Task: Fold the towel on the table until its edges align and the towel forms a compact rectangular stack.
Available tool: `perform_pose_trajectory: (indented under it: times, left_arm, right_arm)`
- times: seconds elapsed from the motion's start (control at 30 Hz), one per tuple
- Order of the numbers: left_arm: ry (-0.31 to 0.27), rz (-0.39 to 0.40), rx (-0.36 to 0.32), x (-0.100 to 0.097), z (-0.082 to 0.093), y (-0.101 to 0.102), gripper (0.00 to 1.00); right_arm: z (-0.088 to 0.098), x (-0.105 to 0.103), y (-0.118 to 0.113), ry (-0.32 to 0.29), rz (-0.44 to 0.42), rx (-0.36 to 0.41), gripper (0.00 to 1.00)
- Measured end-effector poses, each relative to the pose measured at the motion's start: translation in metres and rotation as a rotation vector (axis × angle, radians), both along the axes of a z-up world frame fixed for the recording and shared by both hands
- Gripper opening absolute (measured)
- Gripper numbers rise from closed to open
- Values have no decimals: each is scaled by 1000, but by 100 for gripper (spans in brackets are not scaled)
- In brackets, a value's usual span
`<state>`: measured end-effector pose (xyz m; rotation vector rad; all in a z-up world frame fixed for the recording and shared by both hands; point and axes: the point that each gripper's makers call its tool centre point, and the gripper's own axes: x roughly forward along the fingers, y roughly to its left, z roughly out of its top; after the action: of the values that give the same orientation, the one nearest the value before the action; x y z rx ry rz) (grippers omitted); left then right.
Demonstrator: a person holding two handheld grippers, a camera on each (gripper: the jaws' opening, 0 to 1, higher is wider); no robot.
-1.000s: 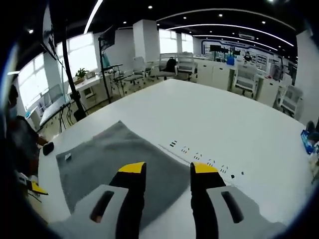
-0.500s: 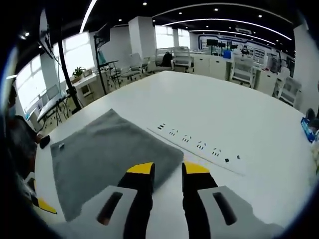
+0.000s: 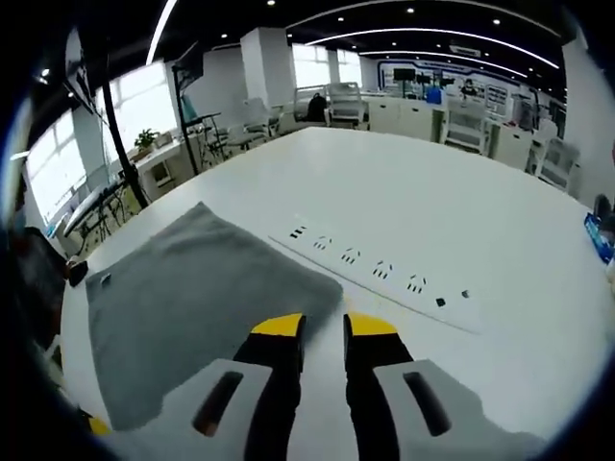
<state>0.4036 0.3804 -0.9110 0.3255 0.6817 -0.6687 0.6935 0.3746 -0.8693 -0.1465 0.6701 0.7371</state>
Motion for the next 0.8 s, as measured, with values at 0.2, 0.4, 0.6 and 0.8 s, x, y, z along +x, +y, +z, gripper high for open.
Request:
perform_pose_trajectory:
  times: [0.2, 0.4, 0.6, 0.8]
  left_arm:
    - [-14, 9, 11, 2, -2, 1, 21]
    - [-33, 26, 29, 6, -1, 6, 7]
    - [-18, 55, 10, 6, 0, 7, 4]
    - [33, 68, -38, -5, 0, 2, 3]
  right_arm:
    - [-16, 11, -3, 17, -19, 13, 14]
    - [-19, 11, 3, 42, -44, 45, 14]
    - [-19, 13, 17, 54, -55, 100, 16]
    - [-34, 21, 23, 110, -131, 103, 17]
